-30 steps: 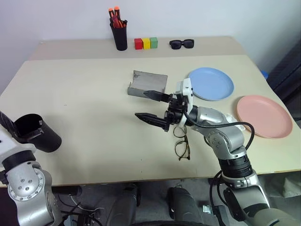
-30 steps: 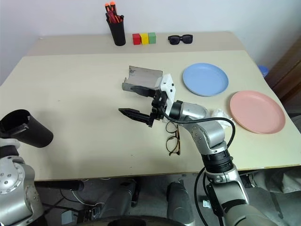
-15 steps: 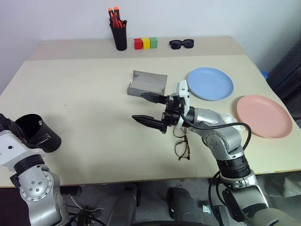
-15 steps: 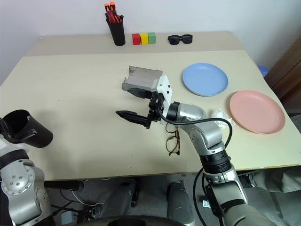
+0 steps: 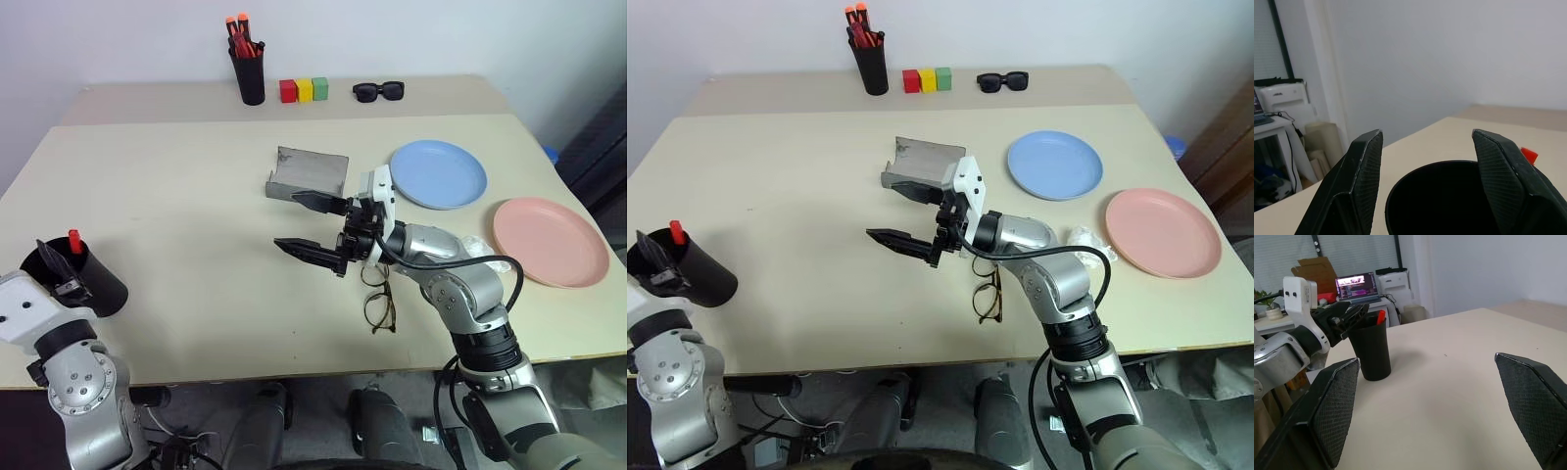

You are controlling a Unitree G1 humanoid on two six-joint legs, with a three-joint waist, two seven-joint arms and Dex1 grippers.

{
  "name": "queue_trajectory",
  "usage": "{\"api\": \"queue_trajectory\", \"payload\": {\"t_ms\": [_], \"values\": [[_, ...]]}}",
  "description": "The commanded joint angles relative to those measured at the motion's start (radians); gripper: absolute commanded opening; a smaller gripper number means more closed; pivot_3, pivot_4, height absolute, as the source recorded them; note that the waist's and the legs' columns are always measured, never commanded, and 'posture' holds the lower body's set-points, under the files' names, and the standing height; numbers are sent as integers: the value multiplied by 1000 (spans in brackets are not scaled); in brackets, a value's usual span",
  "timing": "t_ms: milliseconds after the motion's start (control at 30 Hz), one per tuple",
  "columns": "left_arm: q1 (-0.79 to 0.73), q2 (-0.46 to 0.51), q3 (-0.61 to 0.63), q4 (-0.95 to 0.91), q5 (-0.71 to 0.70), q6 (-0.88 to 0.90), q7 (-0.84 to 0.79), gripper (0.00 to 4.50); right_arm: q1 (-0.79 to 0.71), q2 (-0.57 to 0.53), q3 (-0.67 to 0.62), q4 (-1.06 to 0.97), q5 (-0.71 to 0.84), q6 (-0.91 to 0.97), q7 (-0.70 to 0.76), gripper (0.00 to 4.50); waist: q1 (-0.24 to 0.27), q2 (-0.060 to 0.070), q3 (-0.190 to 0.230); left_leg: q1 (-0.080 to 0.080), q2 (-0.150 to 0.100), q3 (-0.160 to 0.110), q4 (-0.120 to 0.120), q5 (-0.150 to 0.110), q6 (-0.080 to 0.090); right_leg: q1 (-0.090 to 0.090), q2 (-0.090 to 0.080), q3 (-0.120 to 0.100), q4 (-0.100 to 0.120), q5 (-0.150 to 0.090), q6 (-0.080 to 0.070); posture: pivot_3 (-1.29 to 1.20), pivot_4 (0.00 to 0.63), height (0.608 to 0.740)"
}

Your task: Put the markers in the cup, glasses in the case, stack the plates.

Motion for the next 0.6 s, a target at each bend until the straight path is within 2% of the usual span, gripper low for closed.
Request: {"api": "queue_trajectory", "payload": {"t_ms": [33,133,233,333,367,400,467,500,600], "values": [[-71,68,-32,-73,-13,34,-45,2926,-9,7,-5,-41,11,-9,0,4500,1,0,0,0,0,0,0,0,0,0,0,0,0,0,0,0,150,740],[-165,147,-94,-101,-56,109,-131,2926,-9,3,-6,-42,9,-5,-3,4500,1,0,0,0,0,0,0,0,0,0,0,-1,0,0,0,0,150,740],[-237,212,-159,-100,-168,230,-245,2926,-12,-2,-9,-38,2,-4,-11,4500,-3,0,0,0,-1,0,0,0,0,0,0,-1,0,0,0,0,150,740],[-315,321,-277,-48,-245,469,-385,3779,-17,-6,-20,-29,-6,-8,-28,4500,-5,1,0,0,0,0,-1,1,2,-1,1,-1,1,0,0,0,150,740],[-353,353,-314,-14,-265,528,-428,4266,-18,-8,-24,-27,-8,-9,-34,4500,-6,1,0,0,0,0,-1,1,2,-1,1,-1,1,0,0,0,150,740],[-394,377,-344,26,-275,561,-464,4490,-17,-10,-28,-26,-11,-9,-39,4500,-6,1,0,0,0,0,0,2,2,-1,1,-1,1,0,0,0,150,740],[-502,412,-402,157,-298,680,-528,4490,-14,-15,-34,-25,-14,-11,-46,4500,-5,1,1,0,0,0,0,2,2,-1,1,-1,1,0,1,0,150,740],[-541,438,-438,214,-275,667,-562,4490,-13,-16,-36,-25,-15,-11,-48,4500,-5,1,1,0,-1,-1,0,2,2,-1,1,-1,1,0,1,0,150,740],[-714,428,-497,449,-277,668,-651,4490,-4,-19,-43,-35,-16,-16,-57,4500,-4,1,1,0,-1,-1,0,2,3,0,1,-1,1,1,3,0,150,740]]}}
